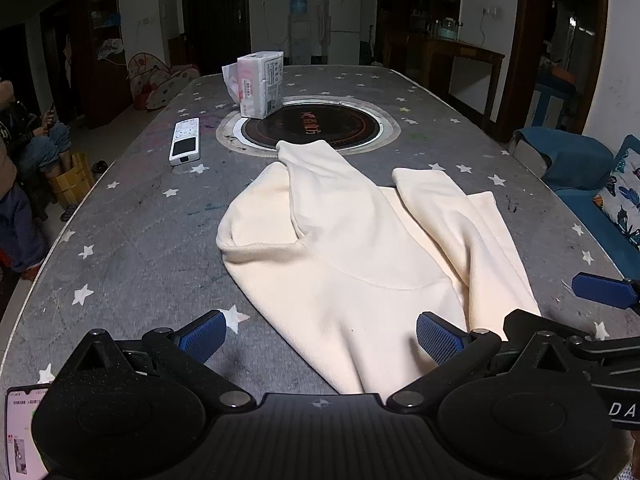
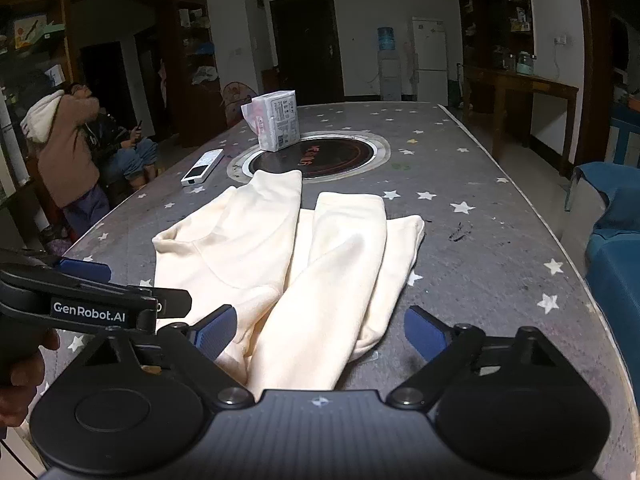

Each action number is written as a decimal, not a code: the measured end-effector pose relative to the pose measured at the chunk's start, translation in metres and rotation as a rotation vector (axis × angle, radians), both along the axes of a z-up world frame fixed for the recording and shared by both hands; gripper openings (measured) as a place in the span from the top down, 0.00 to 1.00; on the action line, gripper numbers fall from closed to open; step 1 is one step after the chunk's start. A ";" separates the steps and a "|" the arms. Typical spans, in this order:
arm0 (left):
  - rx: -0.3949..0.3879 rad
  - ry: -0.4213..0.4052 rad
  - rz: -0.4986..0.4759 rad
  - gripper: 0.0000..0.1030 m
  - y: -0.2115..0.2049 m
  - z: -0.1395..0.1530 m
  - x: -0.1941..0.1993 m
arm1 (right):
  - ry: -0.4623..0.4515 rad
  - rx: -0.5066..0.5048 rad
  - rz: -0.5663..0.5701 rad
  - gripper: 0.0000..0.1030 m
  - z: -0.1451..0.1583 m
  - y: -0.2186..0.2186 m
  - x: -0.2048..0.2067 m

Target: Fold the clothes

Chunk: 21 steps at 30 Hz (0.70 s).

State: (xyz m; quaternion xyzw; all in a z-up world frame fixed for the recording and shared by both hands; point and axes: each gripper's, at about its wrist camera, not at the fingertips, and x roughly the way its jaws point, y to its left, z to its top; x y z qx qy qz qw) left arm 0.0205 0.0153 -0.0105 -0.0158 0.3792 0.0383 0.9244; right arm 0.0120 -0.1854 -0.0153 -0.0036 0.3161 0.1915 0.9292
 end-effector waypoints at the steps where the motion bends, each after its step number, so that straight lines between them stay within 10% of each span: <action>1: 0.001 0.001 0.000 0.00 0.000 0.000 0.001 | 0.001 -0.001 0.002 0.12 0.000 0.001 0.001; 21: 0.004 0.022 0.004 0.00 0.004 -0.001 0.015 | 0.041 -0.014 0.016 0.22 -0.002 0.003 0.026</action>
